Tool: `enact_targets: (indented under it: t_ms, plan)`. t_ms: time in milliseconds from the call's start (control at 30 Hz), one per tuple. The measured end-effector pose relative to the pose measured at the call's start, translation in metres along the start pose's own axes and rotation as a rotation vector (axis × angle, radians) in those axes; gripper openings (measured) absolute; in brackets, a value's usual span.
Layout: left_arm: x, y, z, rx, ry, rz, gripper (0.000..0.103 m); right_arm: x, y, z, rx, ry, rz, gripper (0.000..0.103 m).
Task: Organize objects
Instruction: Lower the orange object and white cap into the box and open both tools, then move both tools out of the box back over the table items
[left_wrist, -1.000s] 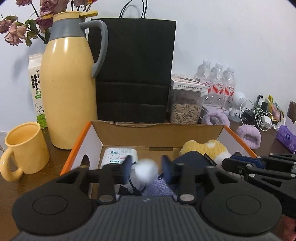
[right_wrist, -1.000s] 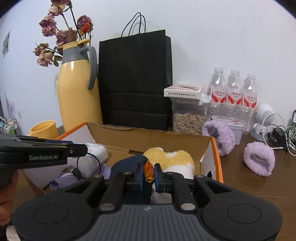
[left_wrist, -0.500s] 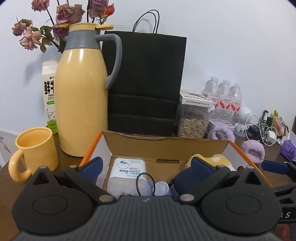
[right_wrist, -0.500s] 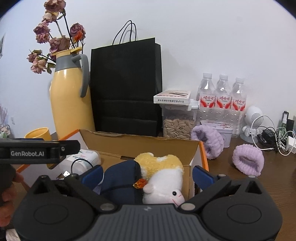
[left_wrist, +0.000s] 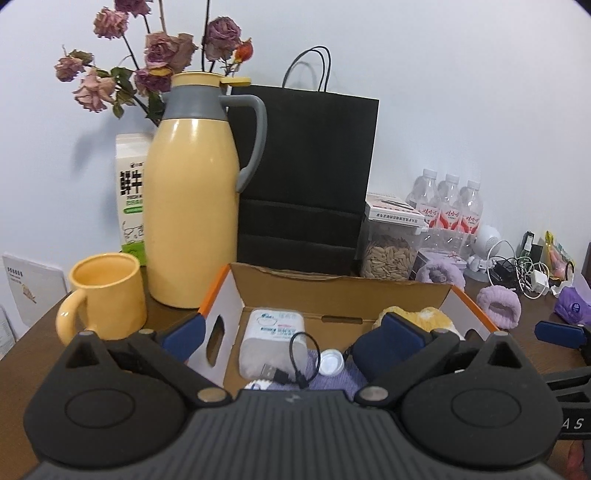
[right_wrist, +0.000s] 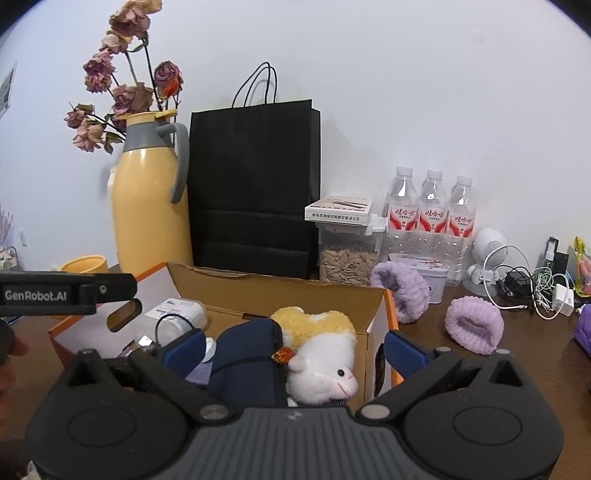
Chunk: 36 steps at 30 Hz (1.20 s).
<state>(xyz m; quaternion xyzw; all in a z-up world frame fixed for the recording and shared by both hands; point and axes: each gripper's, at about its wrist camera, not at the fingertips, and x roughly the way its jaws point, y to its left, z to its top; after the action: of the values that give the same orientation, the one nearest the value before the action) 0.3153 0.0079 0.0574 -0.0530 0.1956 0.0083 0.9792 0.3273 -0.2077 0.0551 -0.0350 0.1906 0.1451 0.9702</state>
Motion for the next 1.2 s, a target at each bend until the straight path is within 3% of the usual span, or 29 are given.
enact_targets:
  t_ms: [500,867,1200]
  plan:
    - [-0.067,0.004,-0.039,0.017,0.064,0.007,0.103,-0.066,0.005,-0.034,-0.001,0.009,0.005,0.103]
    - [-0.090,-0.001,-0.068,0.036,0.134,0.036,0.103,-0.090,-0.008,-0.072,0.012,0.059,-0.010,0.103]
    - [-0.095,-0.019,-0.093,0.085,0.191,-0.010,0.103,-0.093,-0.015,-0.089,0.037,0.084,-0.006,0.103]
